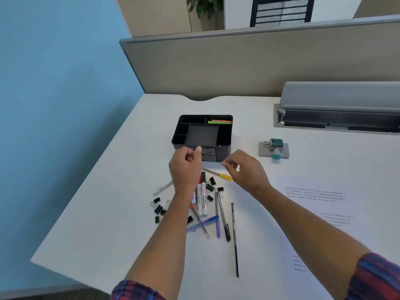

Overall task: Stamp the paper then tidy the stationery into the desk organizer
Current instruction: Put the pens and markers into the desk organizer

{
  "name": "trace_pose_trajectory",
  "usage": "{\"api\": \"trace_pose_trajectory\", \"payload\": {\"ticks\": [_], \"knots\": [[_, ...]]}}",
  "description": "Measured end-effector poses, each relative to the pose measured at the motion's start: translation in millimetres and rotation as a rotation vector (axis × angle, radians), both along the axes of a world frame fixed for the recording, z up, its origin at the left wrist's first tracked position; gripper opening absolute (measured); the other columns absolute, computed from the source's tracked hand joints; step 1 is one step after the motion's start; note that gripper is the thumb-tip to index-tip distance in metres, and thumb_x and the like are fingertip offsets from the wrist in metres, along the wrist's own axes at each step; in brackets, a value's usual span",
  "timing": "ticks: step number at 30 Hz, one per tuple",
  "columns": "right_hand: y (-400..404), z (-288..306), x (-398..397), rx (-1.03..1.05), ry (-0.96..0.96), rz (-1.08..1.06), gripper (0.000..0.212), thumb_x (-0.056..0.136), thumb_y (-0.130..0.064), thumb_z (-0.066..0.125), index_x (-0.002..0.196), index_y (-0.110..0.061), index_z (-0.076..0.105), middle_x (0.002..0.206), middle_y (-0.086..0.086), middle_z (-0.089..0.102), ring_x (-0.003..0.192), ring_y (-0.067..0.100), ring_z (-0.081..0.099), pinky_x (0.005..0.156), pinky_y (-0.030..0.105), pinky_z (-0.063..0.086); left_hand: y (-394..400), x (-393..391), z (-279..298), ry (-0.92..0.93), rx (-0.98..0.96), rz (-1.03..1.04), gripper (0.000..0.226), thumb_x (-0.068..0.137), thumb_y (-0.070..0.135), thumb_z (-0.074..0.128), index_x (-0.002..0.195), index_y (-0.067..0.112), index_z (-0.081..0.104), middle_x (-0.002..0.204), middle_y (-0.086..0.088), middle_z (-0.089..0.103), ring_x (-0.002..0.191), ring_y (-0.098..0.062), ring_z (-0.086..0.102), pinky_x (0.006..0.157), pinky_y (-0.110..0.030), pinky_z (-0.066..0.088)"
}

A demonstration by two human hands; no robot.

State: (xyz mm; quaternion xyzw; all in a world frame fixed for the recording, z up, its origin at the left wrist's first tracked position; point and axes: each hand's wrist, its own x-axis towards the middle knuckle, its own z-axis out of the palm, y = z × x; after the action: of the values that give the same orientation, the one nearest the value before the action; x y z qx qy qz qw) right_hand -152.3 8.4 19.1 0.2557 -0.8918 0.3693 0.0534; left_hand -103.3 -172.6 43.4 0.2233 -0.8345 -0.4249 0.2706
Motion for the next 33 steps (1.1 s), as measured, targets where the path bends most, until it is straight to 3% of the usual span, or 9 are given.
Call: {"api": "trace_pose_trajectory", "payload": {"ticks": [3,5,9,13,17,20,26,30,33], "knots": [[1.2,-14.1,15.3,0.138,-0.058,0.008,0.027,0.099,-0.020,0.058,0.125,-0.021,0.066,0.125,-0.004,0.064,0.104,0.017,0.063,0.084,0.032,0.054,4.2,28.0,-12.4,-0.164,0.026,-0.025,0.032,0.093,0.044,0.064,0.072,0.020,0.060,0.073,0.006,0.061,0.068,-0.007,0.057,0.055,-0.011,0.039],[3.2,-22.1,21.6,0.305,-0.082,0.072,0.045,0.097,-0.013,0.056,0.139,-0.027,0.056,0.146,-0.005,0.052,0.125,0.020,0.054,0.093,0.036,0.052,7.8,45.6,-18.9,-0.265,0.069,-0.059,0.029,0.092,0.044,0.066,0.072,0.022,0.061,0.075,0.008,0.063,0.067,-0.007,0.059,0.057,-0.015,0.039],[11.7,-26.9,29.3,0.586,-0.127,0.184,0.060,0.091,-0.006,0.053,0.146,-0.031,0.049,0.160,-0.010,0.035,0.141,0.019,0.039,0.101,0.040,0.050,23.4,78.1,-24.9,-0.437,0.036,-0.257,0.024,0.089,0.042,0.072,0.074,0.025,0.061,0.071,0.007,0.065,0.068,-0.009,0.061,0.058,-0.019,0.043],[20.1,-22.1,35.1,0.602,-0.165,0.140,0.060,0.088,-0.003,0.051,0.145,-0.021,0.050,0.154,-0.007,0.043,0.135,0.021,0.044,0.097,0.041,0.052,45.4,97.2,-23.0,-0.607,-0.157,-0.360,0.029,0.084,0.045,0.075,0.072,0.022,0.061,0.069,0.008,0.063,0.067,-0.014,0.062,0.058,-0.028,0.050],[30.3,-16.1,41.5,0.605,-0.139,0.074,0.036,0.090,-0.006,0.052,0.122,-0.015,0.066,0.123,0.000,0.059,0.109,0.023,0.056,0.082,0.039,0.055,63.4,105.4,-18.6,-0.737,-0.352,-0.368,0.031,0.083,0.047,0.075,0.074,0.020,0.062,0.073,0.004,0.066,0.072,-0.017,0.063,0.060,-0.028,0.046],[39.0,-11.8,48.1,0.638,-0.120,0.042,0.026,0.091,-0.008,0.053,0.110,-0.014,0.070,0.111,0.004,0.060,0.100,0.025,0.059,0.077,0.038,0.056,73.3,105.9,-13.7,-0.789,-0.411,-0.374,0.030,0.083,0.046,0.076,0.082,0.016,0.069,0.076,-0.001,0.071,0.075,-0.020,0.068,0.069,-0.033,0.056],[55.3,-12.6,63.4,0.597,-0.152,0.031,0.021,0.091,-0.011,0.057,0.106,-0.021,0.069,0.105,0.001,0.059,0.094,0.023,0.060,0.075,0.035,0.055,90.1,103.7,-7.5,-0.859,-0.521,-0.334,0.025,0.087,0.035,0.073,0.083,0.013,0.062,0.079,-0.002,0.066,0.076,-0.023,0.066,0.061,-0.028,0.048],[65.1,-13.0,69.1,0.566,-0.182,0.020,0.021,0.091,-0.011,0.056,0.103,-0.024,0.067,0.106,-0.001,0.059,0.096,0.024,0.061,0.074,0.034,0.052,103.0,101.7,-5.5,-0.889,-0.543,-0.301,0.024,0.082,0.017,0.067,0.069,0.016,0.046,0.067,0.002,0.048,0.066,-0.021,0.056,0.057,-0.025,0.042],[72.1,-10.8,69.6,0.514,-0.193,-0.006,0.019,0.093,-0.016,0.056,0.106,-0.028,0.065,0.105,-0.003,0.061,0.094,0.022,0.062,0.076,0.036,0.054,111.3,98.3,-6.8,-0.900,-0.545,-0.306,0.025,0.077,0.015,0.066,0.065,0.016,0.044,0.065,0.002,0.047,0.065,-0.021,0.056,0.059,-0.025,0.043]]}}
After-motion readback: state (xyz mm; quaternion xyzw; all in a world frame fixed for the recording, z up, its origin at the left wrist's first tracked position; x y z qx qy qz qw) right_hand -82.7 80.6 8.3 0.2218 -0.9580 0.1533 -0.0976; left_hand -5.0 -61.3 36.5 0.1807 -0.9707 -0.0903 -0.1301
